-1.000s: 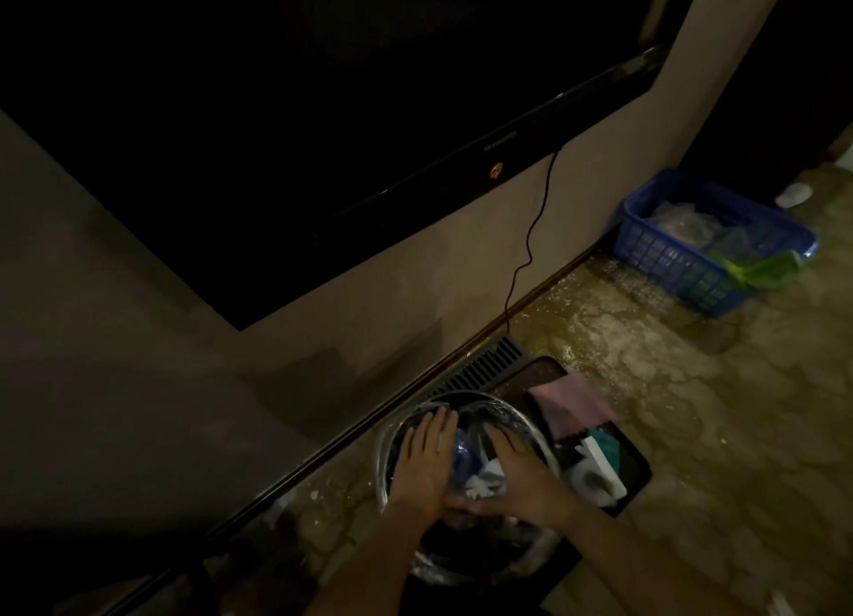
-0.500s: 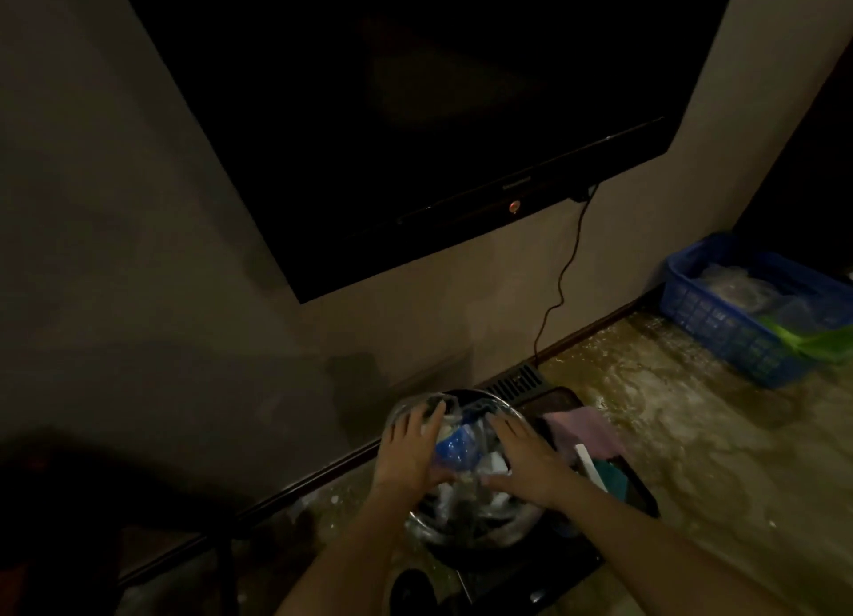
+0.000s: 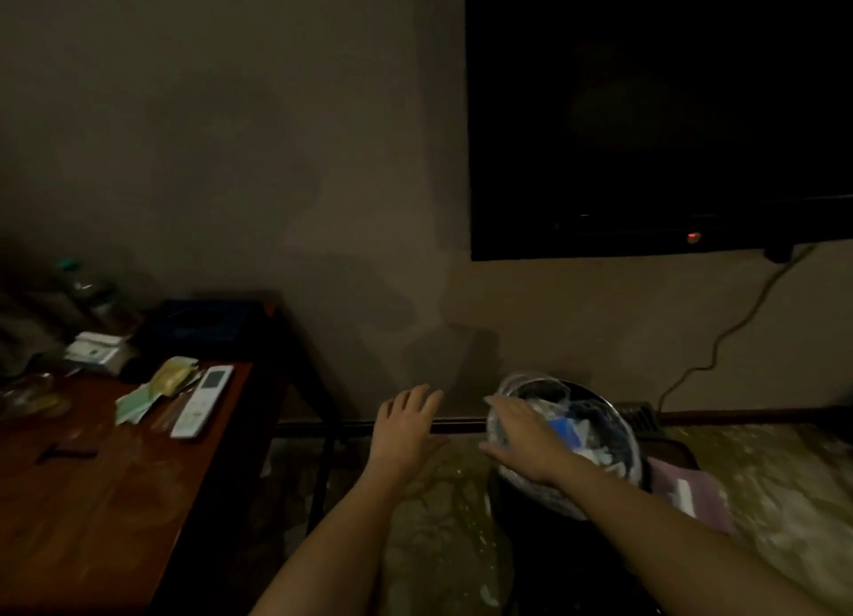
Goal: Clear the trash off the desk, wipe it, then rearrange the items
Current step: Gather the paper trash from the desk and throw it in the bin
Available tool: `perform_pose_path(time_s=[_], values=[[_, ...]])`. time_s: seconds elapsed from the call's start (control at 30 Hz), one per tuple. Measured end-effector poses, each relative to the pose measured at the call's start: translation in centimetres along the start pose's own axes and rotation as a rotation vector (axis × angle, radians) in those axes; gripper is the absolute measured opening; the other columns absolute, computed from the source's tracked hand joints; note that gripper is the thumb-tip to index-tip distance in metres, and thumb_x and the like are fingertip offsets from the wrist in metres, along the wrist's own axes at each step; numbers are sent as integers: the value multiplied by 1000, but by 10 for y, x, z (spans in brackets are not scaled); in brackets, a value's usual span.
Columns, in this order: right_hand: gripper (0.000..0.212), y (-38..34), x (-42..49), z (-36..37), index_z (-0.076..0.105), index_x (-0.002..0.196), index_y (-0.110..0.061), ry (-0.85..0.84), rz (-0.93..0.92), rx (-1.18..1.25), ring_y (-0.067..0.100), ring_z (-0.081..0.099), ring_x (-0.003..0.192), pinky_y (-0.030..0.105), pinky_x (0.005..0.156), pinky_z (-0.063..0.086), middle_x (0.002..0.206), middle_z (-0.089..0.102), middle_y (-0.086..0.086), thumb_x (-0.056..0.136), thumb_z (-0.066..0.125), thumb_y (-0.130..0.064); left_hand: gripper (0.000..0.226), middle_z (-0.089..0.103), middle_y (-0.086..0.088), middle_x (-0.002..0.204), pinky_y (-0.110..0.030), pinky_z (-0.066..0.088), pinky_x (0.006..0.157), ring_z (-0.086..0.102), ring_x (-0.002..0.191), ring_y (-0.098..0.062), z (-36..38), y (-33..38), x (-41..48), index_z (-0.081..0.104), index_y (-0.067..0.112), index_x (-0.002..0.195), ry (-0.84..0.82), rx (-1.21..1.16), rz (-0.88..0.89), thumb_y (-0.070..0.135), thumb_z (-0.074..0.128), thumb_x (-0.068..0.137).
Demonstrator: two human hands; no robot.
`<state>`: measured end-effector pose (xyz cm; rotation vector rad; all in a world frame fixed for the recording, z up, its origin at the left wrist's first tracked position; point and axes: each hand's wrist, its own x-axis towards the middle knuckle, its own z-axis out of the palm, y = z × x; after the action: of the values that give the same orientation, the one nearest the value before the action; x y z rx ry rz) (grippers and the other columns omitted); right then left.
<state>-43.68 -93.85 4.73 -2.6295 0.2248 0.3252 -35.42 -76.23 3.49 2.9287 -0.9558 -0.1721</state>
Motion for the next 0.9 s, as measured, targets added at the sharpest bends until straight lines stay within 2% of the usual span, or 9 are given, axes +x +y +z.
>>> perform_pose_path(time_s=[0.2, 0.4, 0.53, 0.63, 0.9], values=[[72, -119, 18, 29, 23, 149, -18, -26, -216, -81, 17, 25, 141, 34, 114, 23, 153, 28, 2, 91, 55, -47, 62, 21, 3, 156, -41, 19, 116, 20, 144, -20, -12, -97, -82, 23, 29, 149, 73, -54, -228, 35, 52, 95], [70, -269, 19, 118, 27, 147, -17, -130, -388, -151, 20, 30, 138, 34, 112, 28, 150, 33, 3, 91, 56, -46, 61, 25, 4, 153, -35, 27, 108, 25, 139, -18, -7, -241, -225, 25, 28, 147, 89, -126, -438, 47, 48, 95], [74, -387, 13, 187, 26, 147, -17, -202, -529, -224, 20, 32, 136, 34, 112, 29, 149, 34, 3, 88, 59, -48, 62, 25, 4, 153, -34, 28, 107, 26, 139, -19, -3, -335, -330, 25, 28, 147, 74, -57, -607, 49, 48, 94], [73, -466, 7, 222, 27, 147, -19, -234, -572, -179, 20, 33, 136, 33, 111, 30, 149, 34, 3, 87, 61, -46, 63, 25, 2, 154, -35, 30, 108, 28, 139, -20, -10, -391, -399, 23, 26, 149, 79, -30, -743, 51, 46, 95], [72, -563, 14, 284, 27, 145, -22, -362, -619, -255, 18, 36, 133, 34, 109, 34, 148, 35, 2, 87, 59, -51, 60, 37, -2, 144, -37, 37, 98, 39, 129, -24, -5, -493, -500, 26, 24, 146, -18, -58, -905, 51, 43, 96]])
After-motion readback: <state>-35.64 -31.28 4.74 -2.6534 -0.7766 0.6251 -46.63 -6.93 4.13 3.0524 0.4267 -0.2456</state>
